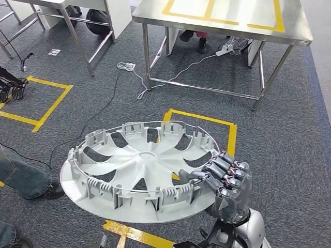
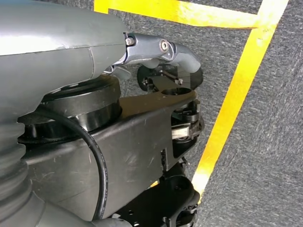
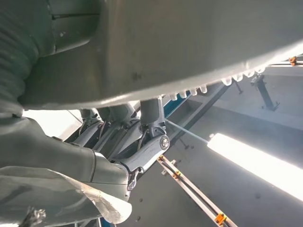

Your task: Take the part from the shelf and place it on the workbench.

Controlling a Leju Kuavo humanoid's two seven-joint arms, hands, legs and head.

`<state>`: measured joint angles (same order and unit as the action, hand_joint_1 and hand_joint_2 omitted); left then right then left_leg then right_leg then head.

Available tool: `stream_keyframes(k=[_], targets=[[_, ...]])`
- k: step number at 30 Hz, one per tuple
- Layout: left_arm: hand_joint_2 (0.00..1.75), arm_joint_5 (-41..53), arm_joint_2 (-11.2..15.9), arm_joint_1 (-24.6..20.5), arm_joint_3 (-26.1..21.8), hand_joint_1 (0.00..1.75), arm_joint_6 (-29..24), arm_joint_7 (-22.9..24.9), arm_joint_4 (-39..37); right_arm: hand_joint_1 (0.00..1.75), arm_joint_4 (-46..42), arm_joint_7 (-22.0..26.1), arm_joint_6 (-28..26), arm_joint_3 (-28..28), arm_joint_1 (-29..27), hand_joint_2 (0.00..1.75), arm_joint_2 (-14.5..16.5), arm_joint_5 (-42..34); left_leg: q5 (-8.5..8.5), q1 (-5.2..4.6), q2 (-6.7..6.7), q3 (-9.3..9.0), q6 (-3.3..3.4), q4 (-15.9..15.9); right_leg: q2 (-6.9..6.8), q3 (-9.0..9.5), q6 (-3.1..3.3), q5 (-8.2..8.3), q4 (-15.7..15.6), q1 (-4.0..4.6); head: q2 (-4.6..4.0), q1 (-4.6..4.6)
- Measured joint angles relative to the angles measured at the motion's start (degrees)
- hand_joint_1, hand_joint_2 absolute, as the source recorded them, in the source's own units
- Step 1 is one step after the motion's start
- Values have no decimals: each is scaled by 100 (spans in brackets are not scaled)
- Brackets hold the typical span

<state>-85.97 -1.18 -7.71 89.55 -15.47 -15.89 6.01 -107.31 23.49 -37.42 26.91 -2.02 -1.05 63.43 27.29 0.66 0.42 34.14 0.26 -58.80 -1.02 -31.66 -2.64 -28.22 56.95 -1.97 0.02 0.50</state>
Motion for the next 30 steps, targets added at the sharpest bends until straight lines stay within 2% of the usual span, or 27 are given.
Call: stream_keyframes(k=[4, 14, 18, 23, 24, 26, 28, 29, 30], targets=[[175, 1, 3, 0, 0, 0, -1, 0, 0, 175, 1, 27, 0, 2, 0, 175, -4, 20, 1, -11, 0, -1, 6, -3, 0, 0, -52, 0, -2, -13, 1, 2], [175, 13, 18, 0, 0, 0, -5, -2, 0, 175, 1, 84, 0, 65, 0, 175, -62, -230, -2, -5, 0, -7, 9, -2, 0, -4, -54, -3, 8, -2, 1, 3], [175, 21, 28, 0, 0, 0, -12, -9, 0, 175, 1, 61, 0, 108, 2, 175, -94, -325, 21, -34, 0, 2, 58, -39, -1, 2, -97, 11, -13, -28, 1, 6], [175, 23, 32, 0, 0, 0, -14, -9, 0, 175, 1, 50, 0, 123, 3, 175, -101, -343, 25, -43, 0, 5, 73, -42, -1, 3, -114, 14, -16, -38, 0, 5], [175, 28, 35, -1, 0, 0, -15, -9, -1, 175, -1, 47, 0, 131, 4, 175, -103, -349, 5, -42, -2, -12, 99, -2, 3, 1, -133, 11, -20, -38, 1, 5], [175, 47, 34, -11, 0, 0, -23, -10, -1, 175, -4, 40, 0, 148, 4, 175, -128, -364, -45, -45, -43, -76, 193, 110, 48, -273, -129, -285, 520, -25, 1, -20], [175, 70, 25, -21, 0, 0, -31, -11, 0, 175, -5, 38, 0, 159, -1, 175, -161, -373, -68, -67, -106, -124, 267, 179, 91, -727, -97, -664, 1398, -4, 1, -47], [175, 76, 20, -21, 0, 0, -31, -11, 0, 175, -5, 39, 0, 162, -7, 175, -172, -374, -59, -83, -127, -127, 271, 176, 93, -844, -89, -683, 1593, 2, 1, -48], [175, 79, 18, -21, 0, 0, -31, -11, 0, 175, -5, 39, 0, 163, -11, 175, -182, -374, -49, -92, -149, -133, 268, 169, 88, -855, -77, -588, 1565, 7, 1, -48]])
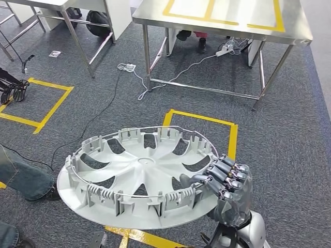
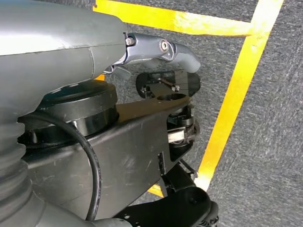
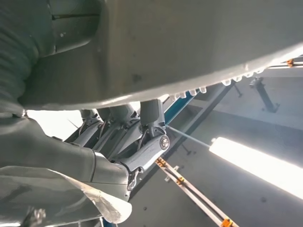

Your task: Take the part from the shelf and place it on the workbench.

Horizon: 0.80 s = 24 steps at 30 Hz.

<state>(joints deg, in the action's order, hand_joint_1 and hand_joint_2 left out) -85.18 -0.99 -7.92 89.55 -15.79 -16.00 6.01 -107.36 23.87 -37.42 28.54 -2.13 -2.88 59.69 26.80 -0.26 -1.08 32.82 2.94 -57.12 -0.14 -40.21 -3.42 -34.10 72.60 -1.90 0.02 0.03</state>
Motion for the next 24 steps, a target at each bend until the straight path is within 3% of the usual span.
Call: stream_keyframes(k=[3, 5, 9, 11, 13, 14, 15, 17, 19, 21, 23, 24], targets=[[175, 4, -5, -1, 0, 0, 1, 0, 0, 175, 0, 1, 0, 3, 4, 175, -17, 0, 71, -19, -63, -20, -64, -70, -185, 463, 47, 539, -1033, 29, 0, -5], [175, 5, -4, 3, 0, 0, -1, 0, -1, 175, -1, 2, 0, 11, 13, 175, -20, 0, 115, -45, -112, -16, -129, -129, -290, 661, 100, 620, -1407, 64, 0, 0], [175, 5, 2, 2, 0, 0, -4, 2, -2, 175, -2, -2, 0, 20, 13, 175, -24, 1, 212, -29, -188, -13, -229, -213, -115, 681, 214, 634, -1426, 56, 0, 15], [175, 5, 3, -3, 0, 0, -4, 1, -2, 175, -2, -1, 0, 24, 18, 175, -25, 2, 504, 3, -72, 176, -298, -683, -26, 691, 260, 648, -1438, 26, 0, 38], [175, 4, 3, 8, 0, 0, -4, 1, -2, 175, -1, -1, 0, 27, 15, 175, -25, 3, 843, 39, 14, 525, -345, -1473, 83, 690, 278, 649, -1437, 23, 0, 53], [175, 4, 3, 14, 0, 0, -4, 2, -2, 175, -1, -1, 0, 27, 11, 175, -25, 6, 904, 55, 24, 653, -356, -1735, 144, 691, 280, 649, -1436, 22, 0, 53], [175, 4, 4, 19, 0, 0, -4, 2, -2, 175, 0, 0, 0, 27, 8, 175, -25, 10, 847, 68, 27, 687, -361, -1782, 209, 695, 279, 649, -1436, 20, -1, 54], [175, 5, 9, 20, 0, 0, -5, 2, -2, 175, 0, 3, 0, 27, 5, 175, -25, 14, 457, 94, 87, 457, -356, -1236, 343, 712, 268, 649, -1435, 9, -1, 54], [175, 6, 15, 21, -1, 0, -9, 2, -2, 175, 0, 7, 0, 27, 10, 175, -25, 14, 160, 133, 373, 130, -349, -500, 474, 700, 216, 653, -1427, 2, 0, 52], [175, 7, 14, 22, -1, 0, -10, 4, -2, 175, 0, 11, 0, 27, 9, 175, -25, 15, 136, 141, 574, 20, -328, -217, 586, 646, 128, 680, -1432, -15, 0, 52], [175, 9, 13, 20, 0, 0, -13, 5, -2, 175, 0, 27, 0, 26, -3, 175, -26, 16, 125, 128, 496, 24, -264, -186, 646, 600, 40, 707, -1460, -41, 0, 52], [175, 11, 13, 19, -1, 0, -13, 5, -2, 175, 0, 49, 0, 25, -6, 175, -27, 25, 120, 124, 454, 25, -238, -168, 584, 597, 22, 693, -1448, -39, 0, 40]])
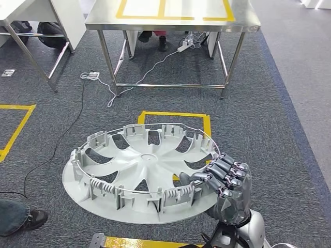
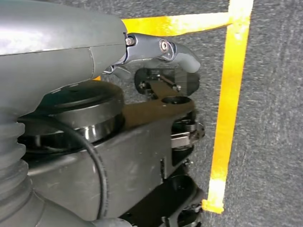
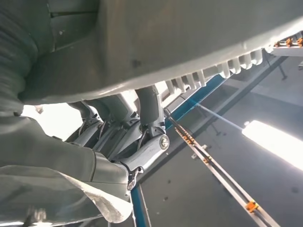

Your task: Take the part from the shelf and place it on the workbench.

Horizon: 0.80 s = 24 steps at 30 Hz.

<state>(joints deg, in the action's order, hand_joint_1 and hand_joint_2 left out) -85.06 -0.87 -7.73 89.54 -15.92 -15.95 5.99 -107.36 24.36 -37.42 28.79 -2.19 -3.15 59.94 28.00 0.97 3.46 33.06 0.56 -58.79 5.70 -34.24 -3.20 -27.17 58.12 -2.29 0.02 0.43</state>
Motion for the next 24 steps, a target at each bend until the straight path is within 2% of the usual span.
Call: stream_keyframes(k=[3, 4, 9, 13, 14, 24], targets=[[175, 3, -12, -13, -1, 0, 4, 7, 1, 175, -2, 75, 0, -6, 0, 175, 2, 63, -7, -34, -78, 6, 30, 18, -211, 29, 157, 38, -27, 27, 0, -48], [175, 2, -17, -17, -1, 0, 7, 13, 1, 175, -2, 91, 0, -8, -5, 175, 2, 86, -14, -46, -90, 7, 41, 11, -205, 37, 207, 73, -63, 25, 0, -51], [175, -9, -21, -18, 1, 0, 14, 28, 2, 175, -2, 132, 0, -18, -10, 175, 2, 115, -39, -74, -104, 19, 87, 6, -212, 54, 153, 114, -121, 5, -1, -50], [175, -9, -17, -19, 0, 0, 14, 30, 2, 175, -2, 143, 0, -20, -9, 175, 2, 116, -43, -91, -105, 26, 100, 2, -212, 56, -17, 128, -148, -19, 0, -48], [175, -9, -14, -19, 0, 0, 15, 29, 2, 175, -2, 145, 0, -21, -9, 175, 2, 119, -44, -91, -105, 28, 102, 2, -212, 55, -39, 130, -151, -21, 0, -48], [175, -7, 6, -19, 1, 0, 31, 4, 1, 175, -2, 148, -1, -26, -8, 175, 2, 147, -44, -101, -105, 33, 108, -13, -212, 50, -65, 141, -153, -21, 0, -45]])
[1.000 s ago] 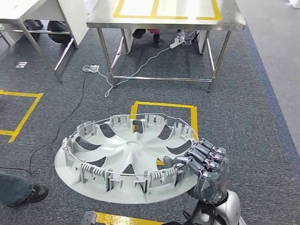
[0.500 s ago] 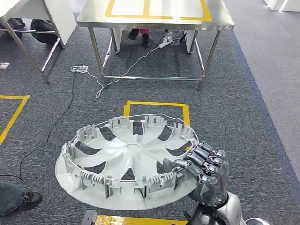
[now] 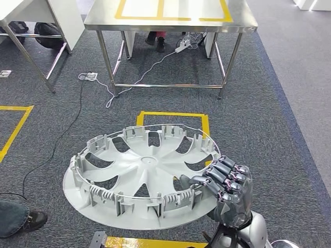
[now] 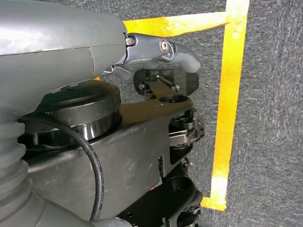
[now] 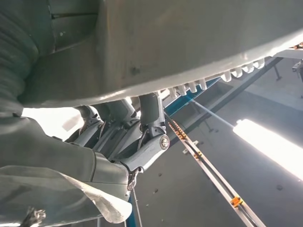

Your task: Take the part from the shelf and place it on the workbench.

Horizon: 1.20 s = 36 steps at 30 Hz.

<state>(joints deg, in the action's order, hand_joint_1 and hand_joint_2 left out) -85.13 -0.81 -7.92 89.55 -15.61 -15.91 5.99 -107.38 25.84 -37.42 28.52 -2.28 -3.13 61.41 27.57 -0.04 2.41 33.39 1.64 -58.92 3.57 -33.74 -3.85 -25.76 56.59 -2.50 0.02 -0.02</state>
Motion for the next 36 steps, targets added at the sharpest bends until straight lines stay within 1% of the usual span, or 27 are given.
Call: stream_keyframes(k=[3, 4, 6, 7, 9, 10, 11, 12, 13, 14, 15, 16, 17, 20, 21, 22, 23, 25, 26, 27, 28, 29, 30, 31, 32, 33, 36], targets=[[175, 0, 8, -3, 0, 0, 0, -1, 0, 175, 0, 0, 1, 0, 0, 175, 0, -1, 6, -23, -4, 4, 30, -13, 8, 1, -41, 7, -14, -21, 0, 1], [175, 0, 9, -5, 0, 0, 0, -1, 0, 175, 0, 1, 1, 0, 0, 175, 0, -1, -4, -20, -14, -5, 56, 9, 15, -5, -65, 5, -21, -26, 0, 1], [175, 0, 10, -9, 0, 0, 0, -3, 0, 175, 0, 0, 0, -7, 1, 175, 0, -1, -37, -2, -62, -37, 124, 79, -82, -90, -77, -94, 107, -17, 0, -10], [175, 0, 10, -8, 0, 0, 0, -6, -1, 175, 0, 0, 0, -11, 4, 175, 0, -2, -54, 7, -91, -51, 155, 112, -159, -212, -65, -230, 345, -4, 0, -20], [175, 0, 7, 1, 0, 0, 1, -9, -1, 175, 1, -1, -1, -20, 10, 175, 0, -4, -55, -9, -148, -55, 185, 125, -286, -592, -29, -612, 1131, 22, 0, -36], [175, 0, 5, 6, 0, 0, 2, -9, -1, 175, 2, -1, 0, -21, 6, 175, 0, -5, -49, -23, -173, -55, 189, 124, -300, -770, -17, -745, 1500, 29, 0, -37], [175, 0, 3, 10, 0, 0, 2, -9, -1, 175, 2, -1, 0, -22, 1, 175, 0, -5, -41, -36, -194, -57, 190, 122, -304, -865, -4, -778, 1696, 36, 0, -36], [175, 0, 1, 12, 0, 0, 2, -8, 0, 175, 2, -1, 1, -23, -3, 175, 0, -5, -32, -45, -206, -63, 185, 119, -307, -845, 15, -703, 1663, 43, 0, -36], [175, 2, -1, 12, 0, 0, 3, -8, 1, 175, 2, -1, 1, -23, -7, 175, 0, -4, -19, -51, -212, -73, 173, 114, -314, -698, 41, -534, 1387, 53, 0, -36], [175, 4, -3, 11, 0, 0, 3, -8, 1, 175, 2, -1, 0, -24, -7, 175, 0, -3, -1, -53, -214, -86, 155, 106, -331, -475, 72, -344, 969, 66, 0, -37], [175, 8, -5, 11, 0, 0, 4, -7, 2, 175, 2, -1, 0, -24, -2, 175, 0, -1, 21, -64, -214, -92, 127, 90, -353, -249, 99, -222, 575, 86, 0, -37], [175, 13, -7, 11, 0, 0, 4, -7, 1, 175, 2, -1, 0, -24, 1, 175, 0, 0, 39, -71, -215, -94, 97, 76, -370, -81, 122, -151, 286, 104, 0, -34], [175, 15, -7, 12, 0, 0, 4, -7, 1, 175, 2, -1, 0, -24, 1, 175, 0, 1, 52, -73, -218, -93, 66, 67, -378, 7, 141, -144, 142, 123, 0, -32], [175, 17, -7, 11, 0, 0, 4, -7, 0, 175, 2, 0, 0, -24, -10, 175, 1, 6, 85, -49, -227, -108, -38, 58, -357, 52, 208, -162, 93, 140, 0, -29], [175, 18, -7, 8, 0, 0, 4, -7, 0, 175, 1, 0, 0, -25, -9, 175, 1, 8, 140, -40, -228, -85, -79, -19, -357, 76, 240, -164, 76, 130, 0, -24], [175, 19, -5, 4, 0, 0, 4, -7, -1, 175, 1, 0, 0, -25, -8, 175, 2, 9, 248, -29, -227, -6, -123, -209, -359, 105, 270, -168, 59, 115, 0, -18], [175, 19, -4, 4, 0, 0, 4, -7, -1, 175, 1, 0, 1, -26, -7, 175, 2, 10, 400, -11, -227, 141, -161, -523, -362, 132, 296, -180, 52, 107, 0, -13], [175, 19, -4, 12, 0, 0, 4, -7, -1, 175, 2, 0, 1, -26, -9, 175, 2, 10, 688, 25, -227, 544, -219, -1296, -359, 174, 326, -216, 52, 105, 0, -9], [175, 19, -4, 19, 0, 0, 4, -7, -1, 175, 2, 1, 1, -26, -14, 175, 2, 10, 716, 44, -227, 690, -238, -1533, -351, 198, 327, -237, 52, 104, 0, -9], [175, 19, -4, 24, 0, 0, 4, -7, -1, 175, 2, 0, 1, -26, -19, 175, 2, 10, 623, 60, -227, 741, -251, -1556, -339, 227, 318, -260, 53, 100, 0, -9], [175, 19, -3, 26, 0, 0, 4, -7, -1, 175, 2, -1, 1, -26, -23, 175, 2, 10, 420, 74, -227, 679, -258, -1343, -324, 265, 303, -287, 55, 93, 0, -9], [175, 19, -1, 27, 0, 0, 4, -7, -1, 175, 2, 0, 1, -26, -25, 175, 2, 10, 157, 87, -227, 533, -261, -961, -312, 311, 281, -320, 56, 85, 0, -8], [175, 19, -1, 26, 0, 0, 4, -7, 0, 175, 2, 0, 1, -26, -26, 175, 2, 10, -31, 87, -223, 370, -261, -587, -302, 345, 251, -353, 57, 87, 1, -8], [175, 19, -2, 23, 0, 0, 4, -7, 0, 175, 2, 0, 1, -26, -23, 175, 2, 10, -140, 82, -221, 233, -244, -271, -292, 367, 216, -385, 64, 92, 0, -3], [175, 19, -3, 20, 0, 0, 4, -7, 0, 175, 2, 0, 1, -26, -20, 175, 2, 10, -163, 72, -218, 158, -219, -96, -287, 375, 179, -405, 66, 98, 0, -4], [175, 19, -4, 20, 0, 0, 4, -6, 0, 175, 2, -1, 1, -26, -20, 175, 3, 12, -112, 55, -216, 138, -183, -59, -284, 373, 141, -418, 59, 103, 0, -4], [175, 20, -3, 29, 0, 0, 3, -5, -1, 175, 1, 1, 0, -26, -22, 175, 3, 20, -77, 56, -220, 106, -49, -20, -296, 353, 42, -492, 89, 83, 0, -14]])
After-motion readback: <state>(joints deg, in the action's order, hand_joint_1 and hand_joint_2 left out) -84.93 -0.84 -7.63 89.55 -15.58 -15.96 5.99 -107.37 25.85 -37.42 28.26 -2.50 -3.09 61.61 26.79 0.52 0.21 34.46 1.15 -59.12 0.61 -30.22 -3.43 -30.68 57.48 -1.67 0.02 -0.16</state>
